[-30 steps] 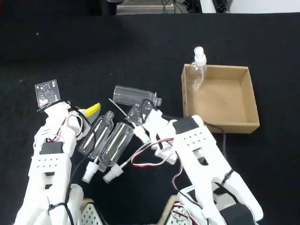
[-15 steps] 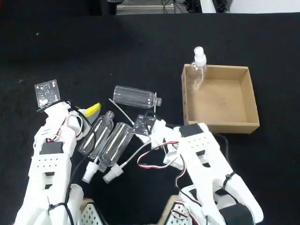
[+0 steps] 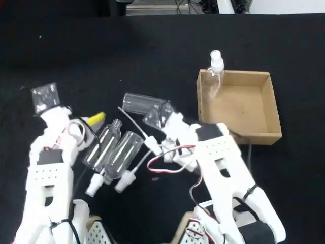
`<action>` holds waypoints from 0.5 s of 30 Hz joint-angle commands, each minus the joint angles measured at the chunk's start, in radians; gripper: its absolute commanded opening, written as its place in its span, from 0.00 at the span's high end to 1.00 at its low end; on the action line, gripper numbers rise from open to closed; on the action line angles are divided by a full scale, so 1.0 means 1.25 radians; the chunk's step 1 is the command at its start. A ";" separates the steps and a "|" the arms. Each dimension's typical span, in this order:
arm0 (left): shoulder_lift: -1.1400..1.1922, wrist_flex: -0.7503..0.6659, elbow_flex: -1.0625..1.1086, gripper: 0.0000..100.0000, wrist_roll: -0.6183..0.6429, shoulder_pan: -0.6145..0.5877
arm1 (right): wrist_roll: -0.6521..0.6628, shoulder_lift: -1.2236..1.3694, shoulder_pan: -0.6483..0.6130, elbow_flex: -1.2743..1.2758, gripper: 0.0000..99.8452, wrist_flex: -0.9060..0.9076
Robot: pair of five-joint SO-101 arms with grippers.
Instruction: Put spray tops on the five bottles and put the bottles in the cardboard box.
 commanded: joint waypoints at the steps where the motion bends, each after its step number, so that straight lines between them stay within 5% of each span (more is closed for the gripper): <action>1: -0.031 0.185 -0.181 0.64 -0.026 -0.035 | -0.037 -0.004 0.022 -0.120 0.99 0.109; 15: 0.023 0.389 -0.373 0.64 -0.307 -0.021 | -0.102 -0.202 0.039 -0.271 0.99 0.211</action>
